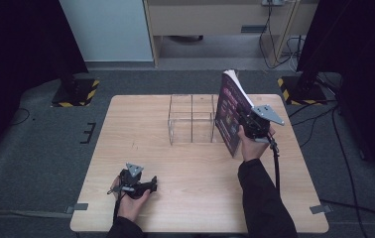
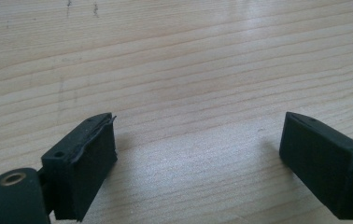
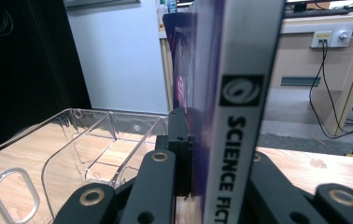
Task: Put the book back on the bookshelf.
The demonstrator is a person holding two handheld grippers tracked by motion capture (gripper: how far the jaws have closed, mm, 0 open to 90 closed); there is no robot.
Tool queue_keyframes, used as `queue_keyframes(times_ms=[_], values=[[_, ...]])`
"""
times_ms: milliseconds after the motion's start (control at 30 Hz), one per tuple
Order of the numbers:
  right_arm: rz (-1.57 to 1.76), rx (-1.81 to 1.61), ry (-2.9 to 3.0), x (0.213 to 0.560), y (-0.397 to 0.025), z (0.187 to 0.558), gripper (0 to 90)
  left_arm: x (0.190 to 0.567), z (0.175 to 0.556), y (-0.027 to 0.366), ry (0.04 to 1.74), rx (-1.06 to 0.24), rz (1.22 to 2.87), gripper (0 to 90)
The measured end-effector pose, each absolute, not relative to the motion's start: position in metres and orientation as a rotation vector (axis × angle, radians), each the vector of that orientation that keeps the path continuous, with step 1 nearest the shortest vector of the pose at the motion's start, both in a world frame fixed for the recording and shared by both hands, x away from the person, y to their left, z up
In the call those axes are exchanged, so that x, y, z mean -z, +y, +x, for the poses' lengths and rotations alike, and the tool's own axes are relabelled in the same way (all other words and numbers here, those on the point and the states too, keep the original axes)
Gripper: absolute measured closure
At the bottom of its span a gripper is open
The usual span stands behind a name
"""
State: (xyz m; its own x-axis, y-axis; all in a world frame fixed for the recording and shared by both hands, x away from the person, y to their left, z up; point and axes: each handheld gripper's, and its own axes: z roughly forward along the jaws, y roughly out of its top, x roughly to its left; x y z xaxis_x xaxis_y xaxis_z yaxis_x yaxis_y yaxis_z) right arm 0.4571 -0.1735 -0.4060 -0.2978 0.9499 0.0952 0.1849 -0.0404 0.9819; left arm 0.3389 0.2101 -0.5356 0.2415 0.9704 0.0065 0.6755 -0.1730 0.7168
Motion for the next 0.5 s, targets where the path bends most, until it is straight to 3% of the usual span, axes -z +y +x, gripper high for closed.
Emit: queue_keyframes(times_ms=[500], values=[[1.267, -1.381, 1.609, 0.396, -0.177, 0.464, 76.6, 0.536, 0.339, 0.210, 1.500, -0.641, 1.924, 9.9]])
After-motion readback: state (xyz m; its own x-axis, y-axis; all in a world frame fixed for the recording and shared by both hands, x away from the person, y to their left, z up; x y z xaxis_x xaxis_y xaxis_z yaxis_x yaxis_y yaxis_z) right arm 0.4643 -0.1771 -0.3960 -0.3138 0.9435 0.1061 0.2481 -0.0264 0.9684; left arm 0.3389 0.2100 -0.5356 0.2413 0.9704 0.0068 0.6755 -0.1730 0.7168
